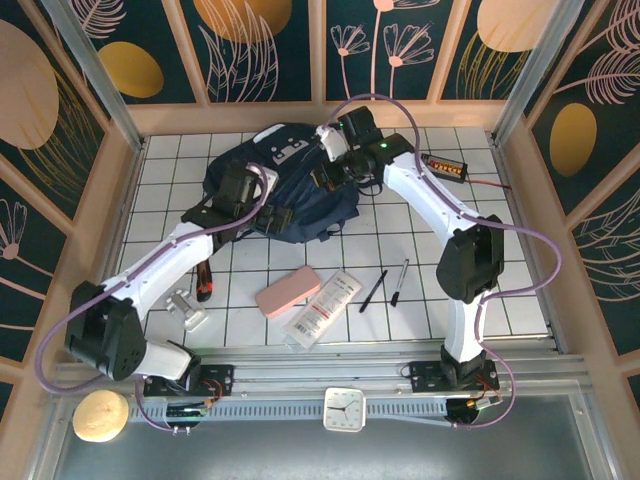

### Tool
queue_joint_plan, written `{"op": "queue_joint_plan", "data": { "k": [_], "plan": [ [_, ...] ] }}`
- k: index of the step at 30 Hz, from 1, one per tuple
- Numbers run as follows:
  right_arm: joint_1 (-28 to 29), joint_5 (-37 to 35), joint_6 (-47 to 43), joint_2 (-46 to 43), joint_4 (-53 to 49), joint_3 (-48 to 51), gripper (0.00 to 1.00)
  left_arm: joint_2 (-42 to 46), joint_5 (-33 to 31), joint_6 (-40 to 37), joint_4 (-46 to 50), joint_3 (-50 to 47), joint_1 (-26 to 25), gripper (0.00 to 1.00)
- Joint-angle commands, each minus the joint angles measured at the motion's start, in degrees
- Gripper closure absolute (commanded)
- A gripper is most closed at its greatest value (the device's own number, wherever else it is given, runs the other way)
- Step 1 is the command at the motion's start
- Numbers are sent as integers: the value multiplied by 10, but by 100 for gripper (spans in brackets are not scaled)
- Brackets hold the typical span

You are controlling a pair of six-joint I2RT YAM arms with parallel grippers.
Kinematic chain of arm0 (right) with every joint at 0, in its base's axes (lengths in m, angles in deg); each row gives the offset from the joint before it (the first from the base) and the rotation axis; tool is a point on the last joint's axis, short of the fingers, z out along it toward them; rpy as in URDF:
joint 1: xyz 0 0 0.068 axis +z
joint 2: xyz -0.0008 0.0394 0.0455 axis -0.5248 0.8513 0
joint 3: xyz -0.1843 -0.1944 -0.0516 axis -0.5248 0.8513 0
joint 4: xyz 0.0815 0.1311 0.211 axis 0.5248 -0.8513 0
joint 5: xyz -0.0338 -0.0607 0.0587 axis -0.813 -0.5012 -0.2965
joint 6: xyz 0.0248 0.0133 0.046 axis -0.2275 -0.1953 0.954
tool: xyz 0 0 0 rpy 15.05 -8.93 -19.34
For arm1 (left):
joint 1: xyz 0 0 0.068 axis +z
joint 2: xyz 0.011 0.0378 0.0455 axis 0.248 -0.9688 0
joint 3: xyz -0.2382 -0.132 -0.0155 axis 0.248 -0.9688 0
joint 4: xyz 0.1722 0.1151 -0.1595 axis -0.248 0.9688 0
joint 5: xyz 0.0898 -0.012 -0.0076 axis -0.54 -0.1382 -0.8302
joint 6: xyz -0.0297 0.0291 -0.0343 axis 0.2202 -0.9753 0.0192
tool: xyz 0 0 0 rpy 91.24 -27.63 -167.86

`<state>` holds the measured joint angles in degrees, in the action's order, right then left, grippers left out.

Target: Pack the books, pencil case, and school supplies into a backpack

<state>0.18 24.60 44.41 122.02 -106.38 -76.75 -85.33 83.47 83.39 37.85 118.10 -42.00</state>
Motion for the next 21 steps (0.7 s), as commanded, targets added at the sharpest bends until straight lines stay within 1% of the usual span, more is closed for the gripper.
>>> {"op": "queue_joint_plan", "data": {
  "k": [1,3,4,6,8,9,11,13,14,16,17,18,19,20,21],
  "plan": [
    [-2,16,-29,-9,6,-45,100,-17,2,-46,6,-3,2,3],
    [-2,17,-33,-8,0,-53,100,-34,-5,-56,4,9,2,6],
    [-14,19,-36,-6,-4,-59,100,-44,-14,-58,3,16,2,8],
    [-19,20,-40,-3,-13,-72,100,-58,-34,-63,-2,29,2,16],
    [-22,22,-43,0,-19,-84,100,-70,-50,-65,-8,41,2,27],
    [-23,25,-43,0,-19,-88,100,-73,-49,-67,-11,45,2,31],
    [-26,32,-42,1,-18,-92,100,-82,-44,-69,-13,55,2,44],
    [-27,35,-38,-1,-22,-90,100,-88,-33,-74,-6,62,2,51],
    [-27,38,-36,-1,-25,-84,100,-90,-27,-76,0,65,2,52],
    [-27,47,-20,-15,-21,-41,100,-86,-20,-72,7,67,2,50],
    [-26,50,-6,-28,-3,-6,100,-81,-15,-69,8,68,2,46],
    [-28,53,18,-49,28,47,100,-77,-10,-62,7,70,2,39],
    [-35,56,51,-72,62,97,92,-76,-2,-55,8,79,3,29],
    [-45,52,97,-96,105,155,77,-78,12,-50,12,93,1,13],
    [-58,51,141,-113,138,197,65,-83,28,-44,13,105,1,1]
  ]
}}
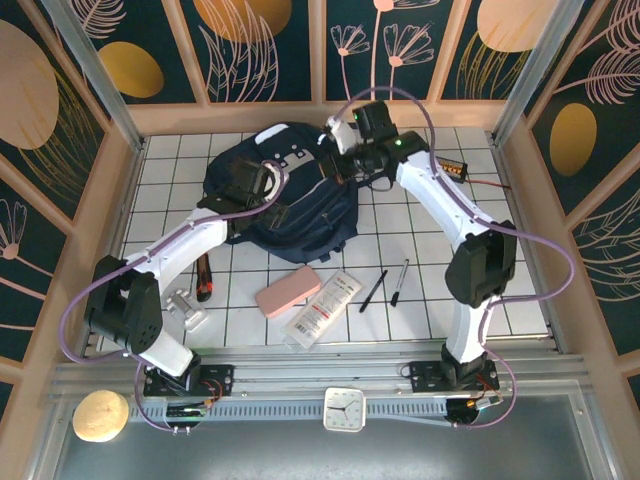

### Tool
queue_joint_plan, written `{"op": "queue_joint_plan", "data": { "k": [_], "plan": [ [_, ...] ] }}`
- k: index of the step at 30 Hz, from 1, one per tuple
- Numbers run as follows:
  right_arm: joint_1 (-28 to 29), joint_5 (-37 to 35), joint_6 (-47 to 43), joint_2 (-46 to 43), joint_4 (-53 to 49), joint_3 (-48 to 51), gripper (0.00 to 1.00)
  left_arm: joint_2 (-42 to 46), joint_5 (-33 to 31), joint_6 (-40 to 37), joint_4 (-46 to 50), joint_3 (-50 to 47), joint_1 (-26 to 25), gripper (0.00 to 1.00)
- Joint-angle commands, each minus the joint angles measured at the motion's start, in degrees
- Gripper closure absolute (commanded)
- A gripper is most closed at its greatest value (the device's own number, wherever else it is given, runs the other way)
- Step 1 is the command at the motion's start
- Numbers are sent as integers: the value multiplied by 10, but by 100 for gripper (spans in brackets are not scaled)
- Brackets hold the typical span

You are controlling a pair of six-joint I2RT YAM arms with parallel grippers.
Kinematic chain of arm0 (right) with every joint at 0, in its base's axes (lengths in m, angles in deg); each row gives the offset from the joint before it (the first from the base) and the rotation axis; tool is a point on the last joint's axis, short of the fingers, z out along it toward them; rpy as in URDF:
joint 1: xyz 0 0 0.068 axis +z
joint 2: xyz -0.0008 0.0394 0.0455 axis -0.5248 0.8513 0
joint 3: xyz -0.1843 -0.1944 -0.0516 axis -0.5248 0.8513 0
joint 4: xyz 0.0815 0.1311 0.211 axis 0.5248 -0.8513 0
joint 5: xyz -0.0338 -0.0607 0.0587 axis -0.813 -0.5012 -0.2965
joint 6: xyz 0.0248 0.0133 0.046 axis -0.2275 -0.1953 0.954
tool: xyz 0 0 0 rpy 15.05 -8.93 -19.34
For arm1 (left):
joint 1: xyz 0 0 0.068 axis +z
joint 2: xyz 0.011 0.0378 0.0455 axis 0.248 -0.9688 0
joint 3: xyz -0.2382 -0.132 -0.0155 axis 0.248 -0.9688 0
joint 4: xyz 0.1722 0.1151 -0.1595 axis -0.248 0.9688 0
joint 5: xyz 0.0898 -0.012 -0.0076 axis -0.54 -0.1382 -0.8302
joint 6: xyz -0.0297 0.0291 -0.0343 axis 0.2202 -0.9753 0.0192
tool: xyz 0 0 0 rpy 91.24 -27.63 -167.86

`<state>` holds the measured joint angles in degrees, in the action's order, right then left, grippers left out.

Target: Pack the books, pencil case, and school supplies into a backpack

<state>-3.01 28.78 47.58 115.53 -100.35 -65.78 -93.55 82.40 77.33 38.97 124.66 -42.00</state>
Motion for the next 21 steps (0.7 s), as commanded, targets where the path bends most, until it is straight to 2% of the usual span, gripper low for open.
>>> {"op": "queue_joint_plan", "data": {
  "k": [1,2,3,6,13,19,21],
  "plan": [
    [-43,15,153,-65,110,130,54,-12,56,22,4,56,-1,1],
    [-59,20,190,-76,134,163,48,-25,62,22,4,72,-8,1],
    [-69,23,215,-84,148,185,47,-39,60,18,6,88,-17,1],
    [-95,26,255,-103,186,237,46,-112,35,-11,33,159,-57,1],
    [-132,-9,283,-138,207,301,45,-272,14,4,108,328,-89,1],
    [-135,4,274,-124,216,310,45,-339,4,23,132,408,-107,1],
    [-135,9,275,-119,223,311,45,-363,-14,32,152,438,-109,6]
  ]
}}
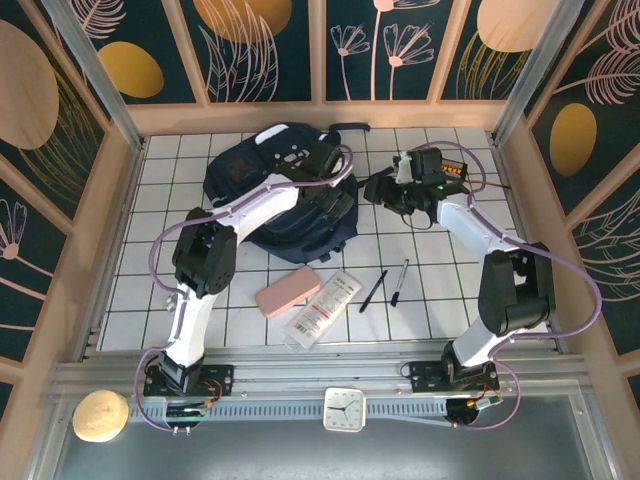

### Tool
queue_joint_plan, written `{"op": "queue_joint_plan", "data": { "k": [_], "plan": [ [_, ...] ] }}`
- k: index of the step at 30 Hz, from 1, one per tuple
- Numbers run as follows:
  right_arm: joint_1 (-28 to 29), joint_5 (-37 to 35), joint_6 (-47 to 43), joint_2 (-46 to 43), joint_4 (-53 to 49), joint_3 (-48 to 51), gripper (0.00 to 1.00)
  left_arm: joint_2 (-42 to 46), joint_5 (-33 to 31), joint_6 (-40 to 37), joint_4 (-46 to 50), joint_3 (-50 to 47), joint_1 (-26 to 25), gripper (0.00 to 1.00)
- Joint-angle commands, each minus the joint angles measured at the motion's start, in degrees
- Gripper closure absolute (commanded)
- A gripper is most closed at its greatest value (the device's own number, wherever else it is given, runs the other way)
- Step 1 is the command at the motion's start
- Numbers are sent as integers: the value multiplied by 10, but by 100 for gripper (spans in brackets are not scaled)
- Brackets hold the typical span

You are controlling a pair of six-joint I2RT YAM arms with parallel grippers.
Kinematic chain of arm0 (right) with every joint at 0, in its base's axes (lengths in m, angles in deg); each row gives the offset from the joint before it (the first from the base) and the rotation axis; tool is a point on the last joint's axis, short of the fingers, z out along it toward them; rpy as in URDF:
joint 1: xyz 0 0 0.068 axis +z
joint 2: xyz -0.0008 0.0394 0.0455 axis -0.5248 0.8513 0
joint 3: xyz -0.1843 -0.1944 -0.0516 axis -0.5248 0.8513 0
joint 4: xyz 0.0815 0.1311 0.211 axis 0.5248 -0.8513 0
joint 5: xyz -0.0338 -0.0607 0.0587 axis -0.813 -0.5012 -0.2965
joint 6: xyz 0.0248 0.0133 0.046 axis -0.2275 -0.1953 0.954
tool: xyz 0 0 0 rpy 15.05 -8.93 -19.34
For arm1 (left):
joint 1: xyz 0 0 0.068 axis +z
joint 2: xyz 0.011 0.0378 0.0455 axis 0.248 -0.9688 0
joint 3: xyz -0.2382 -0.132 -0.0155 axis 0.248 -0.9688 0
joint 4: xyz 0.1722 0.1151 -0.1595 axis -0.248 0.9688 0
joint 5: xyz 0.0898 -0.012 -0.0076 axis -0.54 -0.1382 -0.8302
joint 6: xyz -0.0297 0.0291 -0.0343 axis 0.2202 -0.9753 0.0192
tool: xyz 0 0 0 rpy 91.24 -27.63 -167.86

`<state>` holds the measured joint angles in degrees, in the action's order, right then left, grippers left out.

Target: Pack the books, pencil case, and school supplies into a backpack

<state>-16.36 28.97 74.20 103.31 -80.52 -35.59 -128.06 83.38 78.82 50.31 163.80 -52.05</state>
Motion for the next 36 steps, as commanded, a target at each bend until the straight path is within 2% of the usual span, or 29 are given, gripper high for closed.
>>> {"op": "queue_joint_plan", "data": {
  "k": [1,2,3,5,7,9,10,14,21,25,32,36],
  "plan": [
    [-2,10,9,4,28,9,45,-28,-32,20,46,59,-7,9],
    [-1,13,9,6,30,8,45,-33,-37,22,49,66,-8,13],
    [-1,16,8,9,32,7,45,-39,-42,24,52,73,-7,21],
    [-1,23,7,13,35,8,45,-47,-37,27,61,89,-7,43],
    [-1,30,6,17,38,11,45,-55,-36,37,71,111,-7,80],
    [-1,32,5,17,43,15,45,-63,-37,43,83,123,-7,97],
    [-1,34,5,17,45,16,45,-67,-37,45,88,128,-7,100],
    [8,42,3,19,52,20,45,-55,-27,60,98,139,-6,100],
    [35,67,18,54,83,7,40,-2,80,140,111,180,25,100],
    [51,49,24,79,82,-27,40,21,127,172,116,203,43,100],
    [43,36,102,122,171,-37,40,49,162,184,121,209,46,100],
    [52,50,136,153,206,-65,31,52,171,180,129,210,48,100]
  ]
}}
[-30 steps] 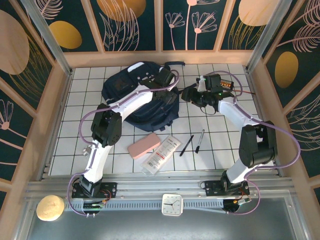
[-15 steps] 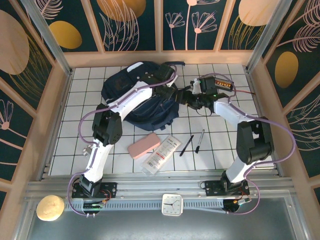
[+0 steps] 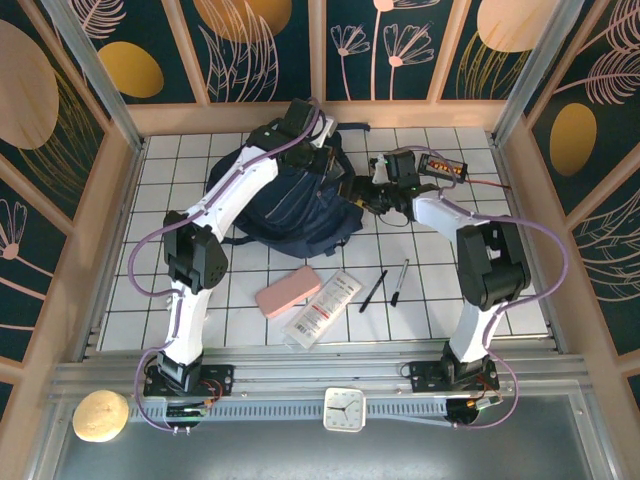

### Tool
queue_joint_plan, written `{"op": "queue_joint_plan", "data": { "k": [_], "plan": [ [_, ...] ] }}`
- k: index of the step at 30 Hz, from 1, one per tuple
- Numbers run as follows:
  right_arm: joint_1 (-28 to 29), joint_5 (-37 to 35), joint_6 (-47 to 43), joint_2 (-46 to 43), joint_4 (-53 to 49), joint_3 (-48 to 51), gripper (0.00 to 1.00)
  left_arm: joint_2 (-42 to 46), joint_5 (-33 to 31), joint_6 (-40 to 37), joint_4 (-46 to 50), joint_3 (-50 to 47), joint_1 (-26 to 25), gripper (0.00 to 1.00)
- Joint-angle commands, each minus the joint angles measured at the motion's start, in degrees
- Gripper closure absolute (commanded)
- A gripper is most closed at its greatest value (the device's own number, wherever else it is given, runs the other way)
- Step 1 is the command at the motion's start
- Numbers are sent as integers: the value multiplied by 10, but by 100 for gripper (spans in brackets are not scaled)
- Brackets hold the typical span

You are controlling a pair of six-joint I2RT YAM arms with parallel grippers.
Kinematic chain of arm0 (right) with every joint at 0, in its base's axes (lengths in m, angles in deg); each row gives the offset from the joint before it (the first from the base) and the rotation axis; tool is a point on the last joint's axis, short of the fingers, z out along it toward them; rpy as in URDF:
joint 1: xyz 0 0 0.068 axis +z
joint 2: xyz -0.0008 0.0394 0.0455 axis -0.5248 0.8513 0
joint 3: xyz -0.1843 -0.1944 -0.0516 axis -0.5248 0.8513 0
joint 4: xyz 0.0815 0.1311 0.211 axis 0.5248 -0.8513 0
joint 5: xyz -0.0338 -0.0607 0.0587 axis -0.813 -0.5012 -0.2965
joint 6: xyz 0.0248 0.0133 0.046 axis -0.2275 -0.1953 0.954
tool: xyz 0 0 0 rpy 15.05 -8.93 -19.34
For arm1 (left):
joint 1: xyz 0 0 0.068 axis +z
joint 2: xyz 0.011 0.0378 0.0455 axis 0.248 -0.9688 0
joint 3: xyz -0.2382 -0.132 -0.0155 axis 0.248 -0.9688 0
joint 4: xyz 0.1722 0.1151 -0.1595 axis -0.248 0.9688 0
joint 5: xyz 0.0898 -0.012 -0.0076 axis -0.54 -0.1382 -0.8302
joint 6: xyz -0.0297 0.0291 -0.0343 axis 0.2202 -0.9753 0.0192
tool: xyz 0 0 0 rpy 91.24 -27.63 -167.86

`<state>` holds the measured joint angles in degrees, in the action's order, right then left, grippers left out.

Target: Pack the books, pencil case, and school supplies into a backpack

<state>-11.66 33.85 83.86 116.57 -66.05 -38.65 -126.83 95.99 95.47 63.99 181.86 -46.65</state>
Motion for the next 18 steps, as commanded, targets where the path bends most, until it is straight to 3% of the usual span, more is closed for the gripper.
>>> {"op": "queue_joint_plan", "data": {
  "k": [1,5,12,17,18],
  "plan": [
    [7,1,43,27,63,-42,30,39,46,13,-6,30,-6,100],
    [4,-5,75,11,81,-35,24,42,38,10,-3,30,-5,100],
    [6,-34,90,22,12,-64,19,46,57,8,-10,29,-4,100],
    [15,-52,114,50,13,-90,21,54,68,9,-14,27,2,100],
    [22,-60,96,58,-9,-107,25,56,74,12,-18,27,5,100]
  ]
}}
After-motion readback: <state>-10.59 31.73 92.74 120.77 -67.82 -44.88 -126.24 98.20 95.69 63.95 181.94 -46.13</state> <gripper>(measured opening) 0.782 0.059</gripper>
